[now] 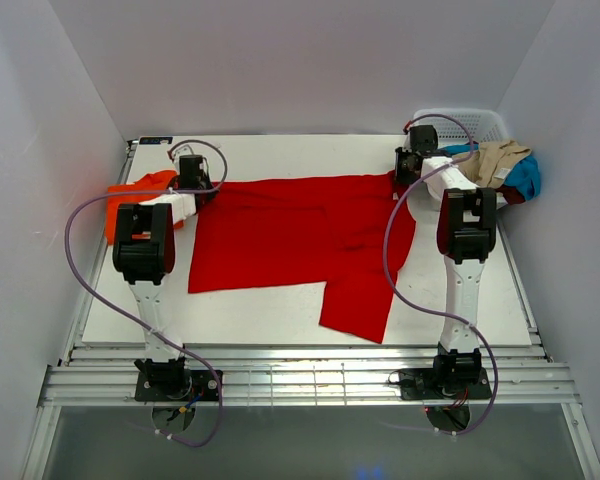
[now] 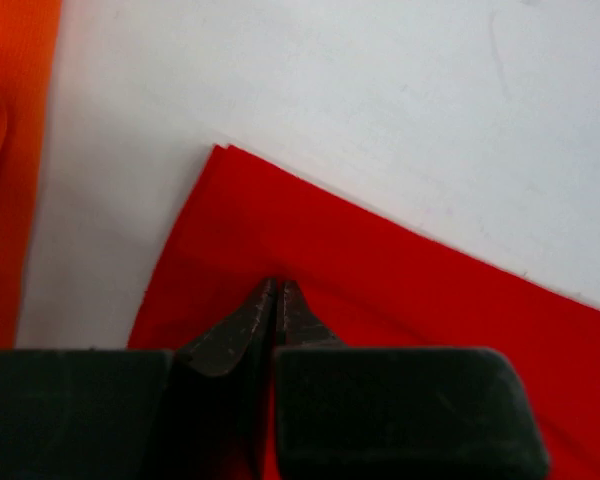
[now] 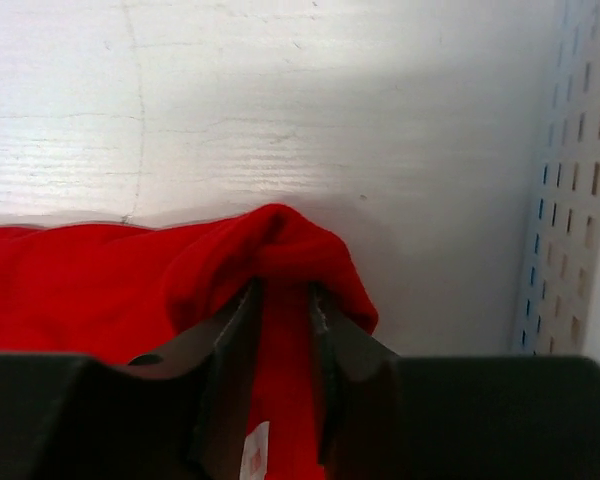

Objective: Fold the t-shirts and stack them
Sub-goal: Fold the flattened tshirt in 1/3 of the way

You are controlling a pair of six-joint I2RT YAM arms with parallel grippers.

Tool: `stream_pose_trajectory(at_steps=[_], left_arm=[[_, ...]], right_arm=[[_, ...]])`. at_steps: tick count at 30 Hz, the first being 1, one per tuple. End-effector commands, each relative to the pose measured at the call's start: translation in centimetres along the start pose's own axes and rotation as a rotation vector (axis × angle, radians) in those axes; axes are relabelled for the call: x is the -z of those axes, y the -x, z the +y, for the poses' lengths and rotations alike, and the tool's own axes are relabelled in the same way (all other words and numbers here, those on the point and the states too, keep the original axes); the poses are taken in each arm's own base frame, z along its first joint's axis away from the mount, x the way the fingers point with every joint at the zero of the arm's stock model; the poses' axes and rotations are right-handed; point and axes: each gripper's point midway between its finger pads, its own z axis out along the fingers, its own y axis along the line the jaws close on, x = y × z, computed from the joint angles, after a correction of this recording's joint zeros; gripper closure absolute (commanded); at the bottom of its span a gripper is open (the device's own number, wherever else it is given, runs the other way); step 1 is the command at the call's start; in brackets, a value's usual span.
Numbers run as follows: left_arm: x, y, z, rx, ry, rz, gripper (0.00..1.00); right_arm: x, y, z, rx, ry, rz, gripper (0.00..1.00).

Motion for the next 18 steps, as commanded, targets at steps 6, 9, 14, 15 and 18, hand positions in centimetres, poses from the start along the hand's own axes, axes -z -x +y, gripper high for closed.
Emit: stream_pose_trajectory(at_steps=[6, 9, 14, 15, 18], left_arm=[[3.5, 13.7, -7.1, -0.124, -0.180, -0.323, 0.29], [7.8, 16.4, -8.0, -0.129, -0.183, -0.403, 0.28], [11.8, 9.4, -4.8, -0.074, -0.098, -0.259, 0.32], [12.4, 7.4, -4.2, -0.075, -0.085, -0.216, 0.34], [15.3, 0.6, -1.8, -0.103, -0.007, -0.117, 0.35]], right_arm=[[11.4, 10.8, 1.7, 0.066, 0.151, -0.467, 0.54], [16.3, 10.9, 2.5, 0.091, 0.149, -0.521, 0.52], [20.6, 5.6, 4.9, 0.120, 0.117, -0.381, 0.52], [20.0, 2.6, 4.9, 0.134, 0.084, -0.320, 0.52], [22.7, -1.2, 7.2, 0.183, 0.032, -0.319, 0.52]])
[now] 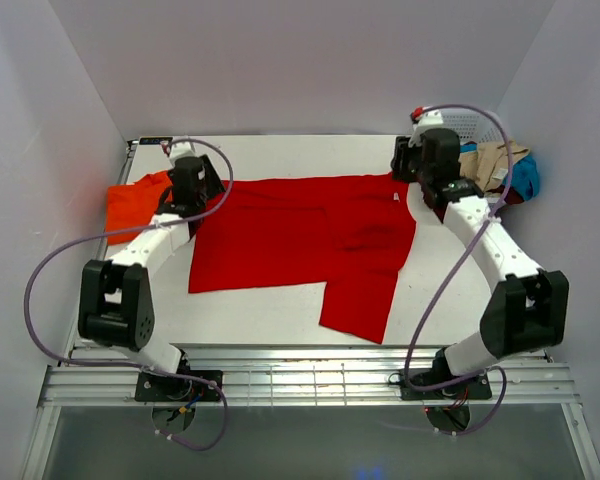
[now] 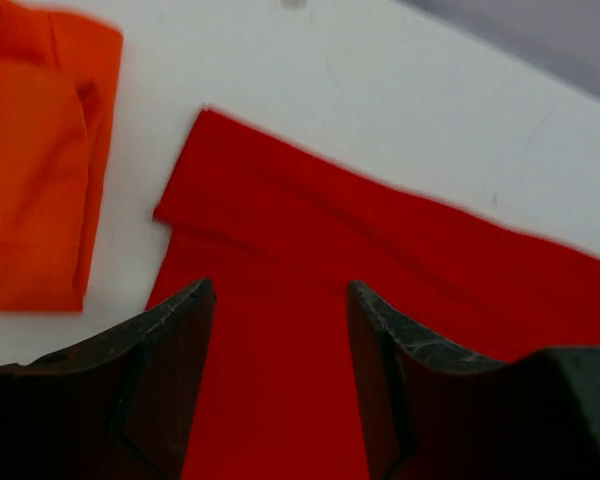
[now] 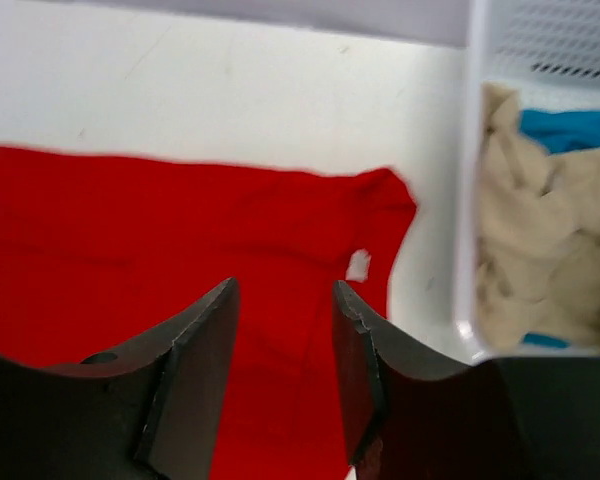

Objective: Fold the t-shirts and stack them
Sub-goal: Fold the flattened tshirt in 1/3 of the way, then grap the side of the flattened tshirt closest away from the robot with both arms

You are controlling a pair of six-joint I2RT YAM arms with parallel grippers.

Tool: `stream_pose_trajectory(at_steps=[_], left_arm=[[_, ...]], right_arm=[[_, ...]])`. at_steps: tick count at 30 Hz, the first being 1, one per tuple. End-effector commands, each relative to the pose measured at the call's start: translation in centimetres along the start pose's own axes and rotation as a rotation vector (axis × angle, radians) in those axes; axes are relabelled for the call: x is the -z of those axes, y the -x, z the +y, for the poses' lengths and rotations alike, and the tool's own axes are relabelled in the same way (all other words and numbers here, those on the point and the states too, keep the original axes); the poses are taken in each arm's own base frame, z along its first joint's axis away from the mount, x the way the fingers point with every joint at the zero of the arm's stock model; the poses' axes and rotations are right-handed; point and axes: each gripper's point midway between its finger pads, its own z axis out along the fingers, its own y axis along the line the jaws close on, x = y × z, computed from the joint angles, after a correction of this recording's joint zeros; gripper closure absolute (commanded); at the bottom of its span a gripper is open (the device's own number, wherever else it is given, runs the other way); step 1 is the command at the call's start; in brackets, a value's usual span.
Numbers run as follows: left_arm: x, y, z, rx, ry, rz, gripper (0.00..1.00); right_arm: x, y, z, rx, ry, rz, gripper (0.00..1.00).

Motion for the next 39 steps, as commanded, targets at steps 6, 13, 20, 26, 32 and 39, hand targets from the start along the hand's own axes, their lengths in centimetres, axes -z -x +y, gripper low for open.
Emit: stream_pose_trajectory(at_steps=[6, 13, 20, 26, 32, 39], left_arm=[[10.8, -13.3, 5.7, -0.033, 0.209, 0.250, 0.31], [14.1, -16.5, 7.8, -0.048, 0.272, 0.290, 0.30], [15.4, -17.3, 8.6, -0.049, 0.316, 0.325, 0.29], [16.0, -17.4, 10.1, -0.046, 0.409, 0.329, 0.28], [15.7, -18.9, 10.7, -0.098, 0.466, 0.407, 0.27], [15.3, -19.1, 11.1, -0.086, 0.464, 0.430, 0.27]], right_arm=[[8.9, -15.3, 6.6, 0.007, -0.013, 0.287, 0.48], [15.6, -23.4, 9.0, -0.006, -0.059, 0.408, 0.47], [20.2, -28.7, 11.9, 0.022, -0.050, 0.513, 0.47], [21.7, -31.1, 12.8, 0.035, -0.056, 0.552, 0.47], [22.5, -33.1, 12.3, 0.038, -0.064, 0.577, 0.47], [23.0, -33.0, 11.6, 0.000, -0.066, 0.558, 0.47]])
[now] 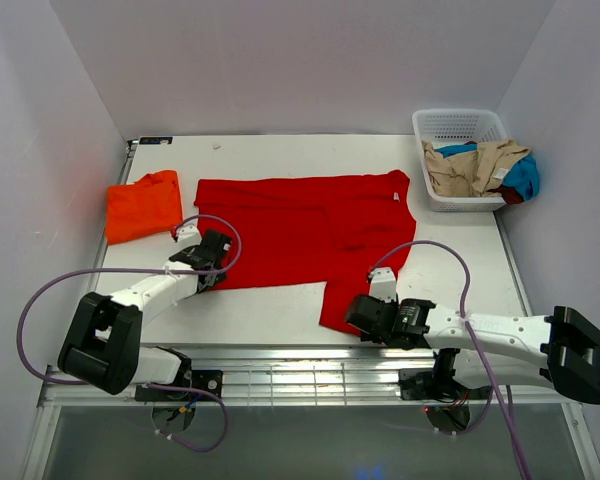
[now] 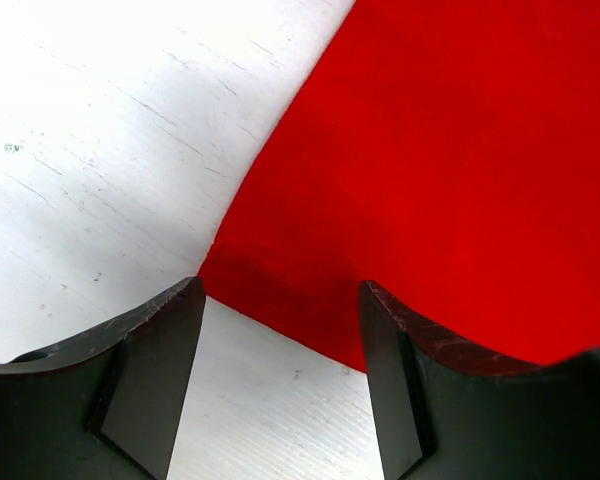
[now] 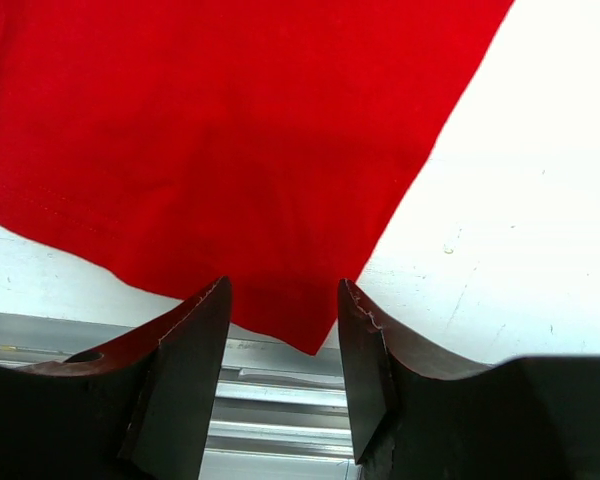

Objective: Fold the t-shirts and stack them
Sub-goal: Grap the side of the flattened tshirt closest away from the robot with both arms

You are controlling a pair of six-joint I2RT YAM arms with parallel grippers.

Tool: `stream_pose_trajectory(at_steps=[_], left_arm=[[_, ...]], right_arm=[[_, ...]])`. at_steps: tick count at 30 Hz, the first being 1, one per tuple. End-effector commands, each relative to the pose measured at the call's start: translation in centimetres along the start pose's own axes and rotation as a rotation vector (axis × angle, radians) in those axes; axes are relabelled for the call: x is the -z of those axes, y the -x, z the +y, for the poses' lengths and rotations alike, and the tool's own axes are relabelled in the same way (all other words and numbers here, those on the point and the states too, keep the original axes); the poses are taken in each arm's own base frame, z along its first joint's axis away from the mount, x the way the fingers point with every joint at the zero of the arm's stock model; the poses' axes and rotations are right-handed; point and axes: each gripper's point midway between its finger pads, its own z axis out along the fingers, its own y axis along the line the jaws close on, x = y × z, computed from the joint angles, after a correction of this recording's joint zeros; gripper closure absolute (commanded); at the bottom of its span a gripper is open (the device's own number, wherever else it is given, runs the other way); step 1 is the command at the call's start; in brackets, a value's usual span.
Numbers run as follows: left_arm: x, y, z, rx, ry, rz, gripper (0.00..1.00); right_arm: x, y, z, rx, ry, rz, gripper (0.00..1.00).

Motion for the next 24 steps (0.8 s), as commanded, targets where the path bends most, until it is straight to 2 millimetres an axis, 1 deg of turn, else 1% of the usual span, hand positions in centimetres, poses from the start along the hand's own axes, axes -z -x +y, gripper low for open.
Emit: stream_pose_trajectory(at_steps=[1, 2, 3, 5, 9, 19, 24], left_arm=[[-0.2, 1.4, -0.3, 0.044, -0.010, 0.003, 0.27], [-0.4, 1.4, -0.3, 0.047, -0.013, 0.011, 0.27], [-0.8, 1.1, -0.3, 0.046, -0.012, 0.034, 0.27], [-1.1, 1.5, -0.3, 0.060, -0.018, 0.036, 0.27], [-1.4, 1.7, -0.2, 0.077, -0.029, 0.042, 0.27], [-1.7, 1.0, -0.5, 0.059, -0.044, 0.076, 0.29], [-1.6, 1.1, -0.5, 0.062, -0.048, 0.073, 0.31]], right_arm=[[0.4, 0.4, -0.8, -0.053, -0.019, -0.041, 0.47], [0.4, 0.4, -1.0, -0.057, -0.026, -0.045, 0.47], [0.5, 0.2, -1.5, -0.056, -0.040, -0.041, 0.47], [0.4, 0.1, -1.7, -0.066, -0.045, -0.043, 0.47], [0.1, -0.2, -2.1, -0.077, -0.054, -0.053, 0.46], [-0.7, 0.1, -2.3, -0.108, -0.081, -0.088, 0.43], [-1.2, -0.1, -1.9, -0.121, -0.056, -0.098, 0.42]])
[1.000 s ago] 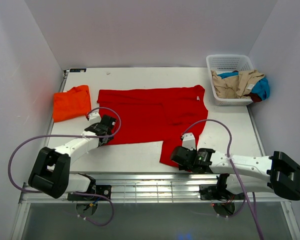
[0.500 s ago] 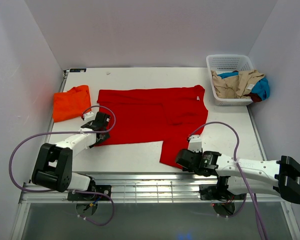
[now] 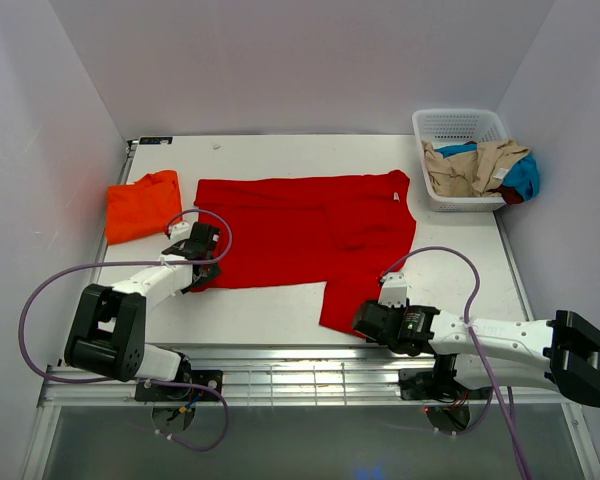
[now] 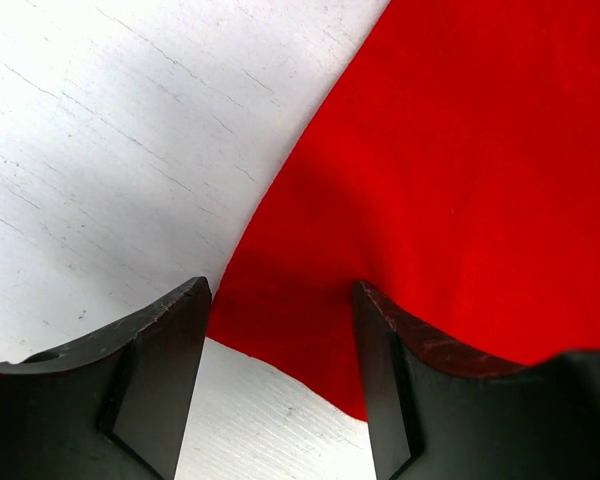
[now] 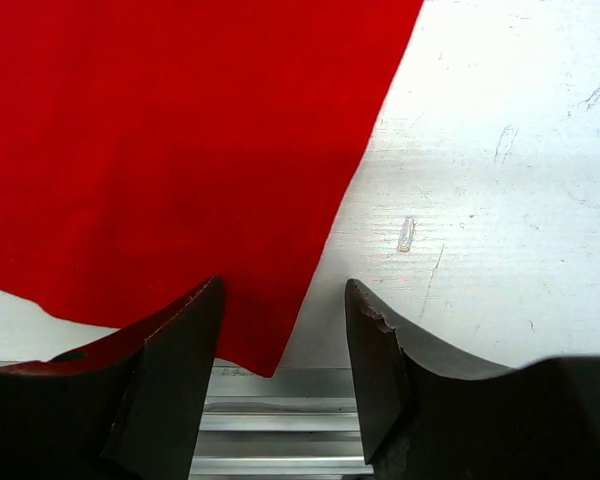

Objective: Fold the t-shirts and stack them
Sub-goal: Grap the side of the flattened tshirt closest away from the robot with both arms, then fold the other side of the tshirt into a rectangle

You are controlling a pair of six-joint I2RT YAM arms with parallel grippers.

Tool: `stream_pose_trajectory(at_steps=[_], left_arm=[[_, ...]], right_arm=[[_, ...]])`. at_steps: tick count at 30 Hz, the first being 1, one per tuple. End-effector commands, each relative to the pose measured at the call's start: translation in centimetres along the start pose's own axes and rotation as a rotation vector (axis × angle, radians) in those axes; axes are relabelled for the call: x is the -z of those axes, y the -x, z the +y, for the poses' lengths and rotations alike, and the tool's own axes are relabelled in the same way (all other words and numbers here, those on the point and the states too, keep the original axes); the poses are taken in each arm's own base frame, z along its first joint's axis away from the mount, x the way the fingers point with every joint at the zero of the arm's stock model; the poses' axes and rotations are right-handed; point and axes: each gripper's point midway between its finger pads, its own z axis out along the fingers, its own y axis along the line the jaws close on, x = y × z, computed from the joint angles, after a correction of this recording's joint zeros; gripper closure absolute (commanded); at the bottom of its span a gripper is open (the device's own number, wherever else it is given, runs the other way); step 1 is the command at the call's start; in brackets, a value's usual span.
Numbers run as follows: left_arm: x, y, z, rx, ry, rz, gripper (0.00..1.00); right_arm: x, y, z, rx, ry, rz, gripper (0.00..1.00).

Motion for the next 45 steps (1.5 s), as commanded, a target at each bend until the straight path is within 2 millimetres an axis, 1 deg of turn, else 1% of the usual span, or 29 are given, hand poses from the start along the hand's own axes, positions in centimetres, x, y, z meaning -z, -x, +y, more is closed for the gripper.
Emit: stream_pose_trajectory(at_steps=[1, 5, 7, 8, 9, 11, 12, 14, 16, 17, 20, 21, 23, 24, 27, 28, 29, 30, 31, 33, 34, 36, 37, 39, 40, 42, 43, 44, 45], left_arm=[[0.3, 0.5, -0.6, 0.012, -0.027, -0.005, 0.32], [0.2, 0.4, -0.6, 0.008, -0.025, 0.001, 0.36], [0.2, 0.4, -0.6, 0.006, -0.023, 0.001, 0.39], [0.2, 0.4, -0.6, 0.006, -0.023, 0.001, 0.40], [0.2, 0.5, -0.6, 0.007, -0.025, -0.001, 0.41], [0.2, 0.5, -0.5, 0.007, -0.023, -0.003, 0.46], [0.2, 0.5, -0.5, 0.007, -0.022, -0.004, 0.48], [0.2, 0.5, -0.5, 0.005, -0.022, -0.003, 0.57], [0.2, 0.5, -0.5, 0.004, -0.019, -0.005, 0.65], [0.2, 0.7, -0.5, 0.006, -0.021, -0.009, 0.73], [0.4, 1.1, -0.6, 0.015, -0.024, -0.024, 0.84], [0.6, 1.4, -0.8, 0.022, -0.033, -0.034, 0.85], [1.0, 2.3, -1.1, 0.033, -0.051, -0.064, 0.87], [1.2, 2.7, -1.3, 0.041, -0.060, -0.076, 0.89], [1.6, 4.3, -1.8, 0.051, -0.065, -0.115, 0.89], [1.7, 4.7, -2.0, 0.051, -0.067, -0.120, 0.89], [1.5, 4.8, -2.2, 0.041, -0.061, -0.117, 0.89], [1.7, 5.6, -2.7, 0.046, -0.069, -0.127, 0.89], [1.6, 5.8, -2.9, 0.041, -0.069, -0.127, 0.89], [1.4, 6.6, -3.6, 0.034, -0.071, -0.131, 0.89], [1.4, 6.9, -3.8, 0.039, -0.072, -0.134, 0.89], [0.8, 7.5, -4.4, 0.026, -0.071, -0.131, 0.89], [0.9, 8.6, -4.9, 0.039, -0.080, -0.142, 0.89], [-0.1, 8.9, -5.6, 0.015, -0.081, -0.119, 0.89], [-0.1, 10.2, -6.3, 0.023, -0.094, -0.128, 0.89], [-0.6, 10.7, -7.0, 0.010, -0.100, -0.115, 0.89], [-1.2, 10.7, -7.1, -0.001, -0.089, -0.102, 0.89], [-1.1, 11.8, -7.6, 0.005, -0.098, -0.114, 0.89], [-1.1, 12.2, -7.8, 0.005, -0.102, -0.118, 0.89]], right_arm=[[-0.4, 0.4, 0.4, -0.038, 0.013, -0.039, 0.42], [-0.8, -0.8, 0.8, -0.029, 0.033, 0.008, 0.44], [-0.9, -1.3, 1.3, -0.024, 0.056, 0.030, 0.49], [-1.0, -1.6, 1.4, -0.022, 0.061, 0.039, 0.53], [-1.0, -1.8, 1.6, -0.022, 0.073, 0.052, 0.60], [-0.9, -2.0, 1.7, -0.014, 0.078, 0.064, 0.67], [-0.9, -2.1, 1.7, -0.014, 0.077, 0.066, 0.79], [-0.6, -2.0, 1.5, -0.012, 0.065, 0.071, 0.90], [-0.3, -1.8, 1.0, -0.005, 0.039, 0.065, 0.92], [-0.1, -1.5, 0.9, -0.001, 0.031, 0.059, 0.92], [0.9, 0.3, 0.8, -0.002, 0.012, 0.014, 0.92], [1.5, 1.8, 1.3, -0.011, 0.015, -0.027, 0.92], [2.0, 3.4, 1.4, 0.007, 0.005, -0.070, 0.92], [2.7, 5.1, 2.0, -0.003, 0.009, -0.116, 0.92], [2.7, 7.5, 1.9, 0.028, -0.042, -0.155, 0.92], [2.9, 9.0, 2.1, 0.007, -0.052, -0.170, 0.92], [2.8, 9.7, 2.0, 0.011, -0.069, -0.179, 0.92], [2.5, 10.4, 1.7, 0.045, -0.100, -0.187, 0.92], [2.5, 11.7, 1.6, 0.027, -0.116, -0.198, 0.92], [2.1, 13.5, 1.6, 0.053, -0.128, -0.226, 0.92], [1.3, 14.3, 1.0, 0.044, -0.151, -0.225, 0.92], [0.6, 16.2, 1.5, 0.022, -0.129, -0.256, 0.92], [-0.2, 17.0, 0.4, 0.044, -0.162, -0.248, 0.92], [-1.2, 18.6, 0.5, 0.038, -0.162, -0.261, 0.92], [-1.7, 19.6, -0.4, 0.054, -0.184, -0.262, 0.92], [-2.6, 21.2, -0.2, 0.063, -0.177, -0.261, 0.92], [-2.9, 22.3, -0.6, 0.051, -0.184, -0.273, 0.92], [-3.2, 22.9, -0.6, 0.079, -0.180, -0.269, 0.92], [-3.5, 24.1, -0.3, 0.078, -0.178, -0.278, 0.92]])
